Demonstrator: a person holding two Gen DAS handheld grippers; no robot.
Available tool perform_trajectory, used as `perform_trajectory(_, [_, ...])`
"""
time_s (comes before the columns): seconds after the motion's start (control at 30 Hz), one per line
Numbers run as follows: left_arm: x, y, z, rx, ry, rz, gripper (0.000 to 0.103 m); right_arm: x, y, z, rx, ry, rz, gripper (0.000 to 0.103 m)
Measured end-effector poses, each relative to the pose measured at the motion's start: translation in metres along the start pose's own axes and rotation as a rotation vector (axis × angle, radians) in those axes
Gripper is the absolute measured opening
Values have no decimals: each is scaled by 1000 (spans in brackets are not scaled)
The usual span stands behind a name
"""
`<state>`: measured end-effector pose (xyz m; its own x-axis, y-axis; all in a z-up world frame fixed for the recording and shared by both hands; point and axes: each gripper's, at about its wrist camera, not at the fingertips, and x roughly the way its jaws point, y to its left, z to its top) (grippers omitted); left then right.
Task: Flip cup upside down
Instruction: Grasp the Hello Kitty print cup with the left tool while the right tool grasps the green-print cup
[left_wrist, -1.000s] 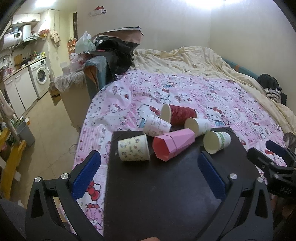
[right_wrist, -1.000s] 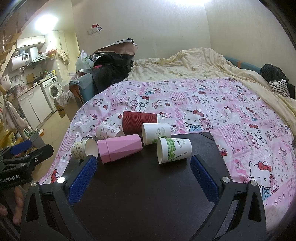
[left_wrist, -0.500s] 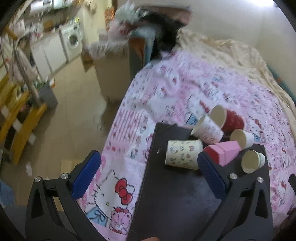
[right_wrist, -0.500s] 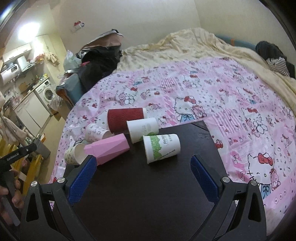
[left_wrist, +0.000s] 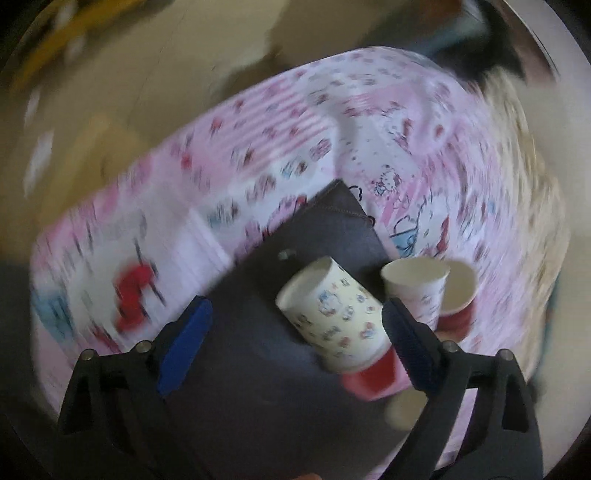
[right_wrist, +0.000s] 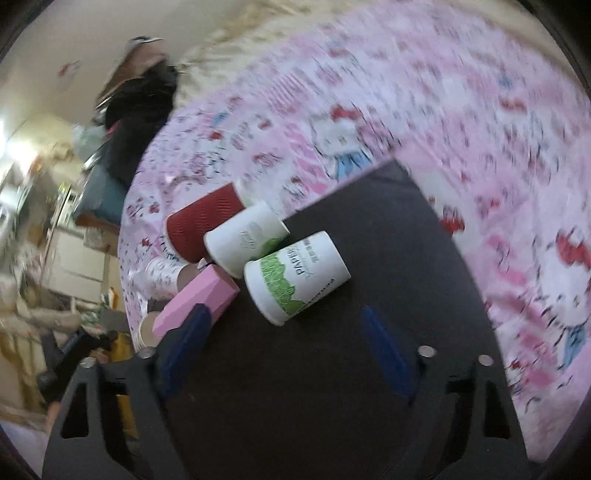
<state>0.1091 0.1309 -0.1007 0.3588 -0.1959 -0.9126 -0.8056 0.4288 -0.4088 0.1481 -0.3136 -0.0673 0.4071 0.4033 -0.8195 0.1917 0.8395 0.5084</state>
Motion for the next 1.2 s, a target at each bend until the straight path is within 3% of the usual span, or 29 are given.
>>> perform_trajectory(0.2, [17,4,-11,-161,20,-49,91,29,-28,17,273,73,83,73])
perform_trajectory(0.27, [26,5,-10,-186,28,-57,84,39,-32,18,322,99,105,70])
perform_trajectory(0.5, [47,-9,-5,-160,26,-23,79,56,-29,23,285,115,117,68])
perform_trajectory(0.57, [52,-14,-6,-148,34,-17,69,60,-33,22,290,120,123,68])
perform_trajectory(0.7, [53,-19,-6,-134,46,24,69,66,-39,21,302,133,122,68])
perform_trajectory(0.77, [54,-23,-6,-114,57,35,62,69,-42,22,309,143,129,68])
perform_trajectory(0.97, [50,-31,-3,-15,54,55,58,71,-47,26,311,145,120,68])
perform_trajectory(1.2, [31,-52,3,257,-6,141,57,91,-54,25,379,163,148,66])
